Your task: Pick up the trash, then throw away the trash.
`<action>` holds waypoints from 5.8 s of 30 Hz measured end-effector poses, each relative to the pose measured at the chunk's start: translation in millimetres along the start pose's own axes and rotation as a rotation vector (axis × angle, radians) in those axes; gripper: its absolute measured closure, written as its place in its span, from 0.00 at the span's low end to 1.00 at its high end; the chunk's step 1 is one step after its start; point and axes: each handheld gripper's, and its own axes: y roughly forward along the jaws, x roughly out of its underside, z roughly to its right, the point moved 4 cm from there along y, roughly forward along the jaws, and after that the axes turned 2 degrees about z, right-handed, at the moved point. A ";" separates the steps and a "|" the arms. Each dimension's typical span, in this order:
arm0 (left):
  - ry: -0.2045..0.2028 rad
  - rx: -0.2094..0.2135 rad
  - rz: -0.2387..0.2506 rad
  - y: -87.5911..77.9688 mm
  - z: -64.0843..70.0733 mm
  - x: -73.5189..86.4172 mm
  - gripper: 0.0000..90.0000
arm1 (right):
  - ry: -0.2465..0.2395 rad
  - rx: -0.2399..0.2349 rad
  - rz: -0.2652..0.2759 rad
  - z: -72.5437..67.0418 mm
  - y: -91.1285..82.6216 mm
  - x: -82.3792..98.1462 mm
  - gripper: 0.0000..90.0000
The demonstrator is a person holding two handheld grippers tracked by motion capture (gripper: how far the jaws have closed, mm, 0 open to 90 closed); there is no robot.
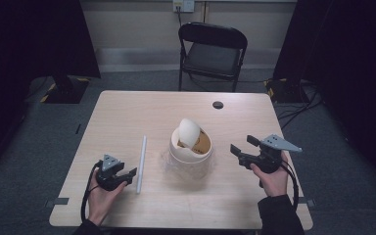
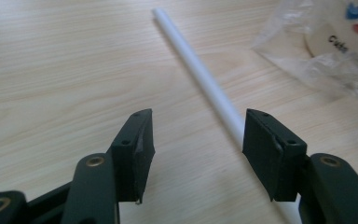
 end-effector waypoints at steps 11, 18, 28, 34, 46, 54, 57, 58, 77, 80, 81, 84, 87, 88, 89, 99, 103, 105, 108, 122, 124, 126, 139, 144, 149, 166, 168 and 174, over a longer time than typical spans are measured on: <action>0.055 -0.008 -0.085 16.1 14.7 5.4 0.52 | 0.048 0.044 -0.024 15.1 1.1 14.2 0.31; 0.049 -0.023 -0.083 14.1 11.0 5.3 0.67 | 0.053 0.049 -0.038 18.5 1.7 18.4 0.33; -0.015 -0.019 -0.078 9.8 -4.8 7.0 0.88 | 0.065 0.062 -0.018 26.3 -4.3 17.1 0.35; -0.022 -0.018 -0.026 2.3 -9.7 1.6 0.89 | 0.069 0.062 -0.016 28.2 -5.1 16.9 0.36; -0.001 0.022 0.197 -30.6 -3.3 -29.4 0.89 | 0.092 0.083 0.037 39.0 -20.4 10.4 0.37; 0.004 0.079 0.343 -58.9 7.0 -53.7 0.89 | 0.098 0.085 0.117 39.5 -37.5 -6.0 0.37; 0.033 0.092 0.400 -73.4 14.9 -63.7 0.89 | 0.092 0.074 0.151 37.1 -43.2 -13.5 0.37; 0.044 0.095 0.420 -78.1 17.5 -66.9 0.89 | 0.091 0.065 0.169 35.5 -45.2 -17.5 0.37; 0.105 0.166 0.604 -116.7 36.1 -102.6 0.89 | 0.102 -0.127 0.291 -10.8 -38.7 -55.1 0.38; 0.123 0.194 0.618 -119.2 48.1 -109.4 0.89 | 0.106 -0.161 0.299 -19.7 -35.6 -60.3 0.40; 0.130 0.200 0.623 -118.9 52.5 -111.5 0.89 | 0.115 -0.191 0.304 -26.4 -33.6 -64.0 0.41; 0.149 0.236 0.632 -116.1 66.1 -115.9 0.89 | 0.114 -0.206 0.310 -31.5 -32.2 -67.2 0.41; 0.171 0.268 0.630 -111.2 81.0 -119.0 0.89 | 0.114 -0.225 0.318 -39.4 -29.5 -70.0 0.41; 0.177 0.275 0.629 -110.0 84.3 -119.6 0.89 | 0.111 -0.231 0.319 -42.2 -28.3 -70.7 0.41; 0.181 0.288 0.629 -108.3 89.9 -120.3 0.89 | 0.111 -0.250 0.320 -47.6 -26.4 -72.2 0.41; 0.250 0.378 0.601 -95.9 132.4 -120.6 0.89 | 0.138 -0.343 0.337 -68.7 -21.3 -79.0 0.43; 0.268 0.407 0.586 -91.0 145.6 -116.5 0.89 | 0.142 -0.383 0.333 -77.4 -20.2 -78.0 0.44; 0.287 0.425 0.574 -88.4 153.1 -114.4 0.89 | 0.149 -0.394 0.325 -79.8 -18.6 -77.1 0.45; 0.305 0.439 0.558 -84.3 161.8 -111.8 0.89 | 0.155 -0.409 0.315 -81.2 -16.8 -75.8 0.49; 0.315 0.490 0.523 -77.3 174.6 -104.6 0.87 | 0.246 -0.575 0.273 -86.4 -25.8 -70.5 0.85; 0.308 0.489 0.516 -77.4 171.3 -102.7 0.87 | 0.223 -0.562 0.273 -87.5 -27.9 -70.9 0.89; 0.302 0.474 0.508 -77.8 165.7 -99.8 0.86 | 0.222 -0.571 0.270 -87.7 -29.8 -71.5 0.89; 0.177 0.265 0.332 -71.4 68.6 -46.9 0.78 | 0.186 -0.467 0.311 -61.9 -50.0 -73.7 0.89; 0.103 0.184 0.232 -55.1 35.3 -21.4 0.71 | 0.178 -0.425 0.331 -51.5 -54.7 -75.3 0.89; 0.072 0.094 0.162 -38.5 15.6 -2.0 0.60 | 0.138 -0.347 0.342 -43.6 -56.0 -75.7 0.89; 0.054 0.011 -0.037 -9.2 -5.1 25.7 0.48 | 0.077 -0.186 0.436 -27.1 -55.2 -94.9 0.89; 0.054 0.011 -0.040 -8.7 -4.5 25.5 0.48 | 0.077 -0.183 0.448 -26.9 -54.5 -98.5 0.89; 0.066 -0.003 -0.042 -7.0 -3.1 25.0 0.47 | 0.076 -0.183 0.472 -29.1 -48.4 -107.6 0.89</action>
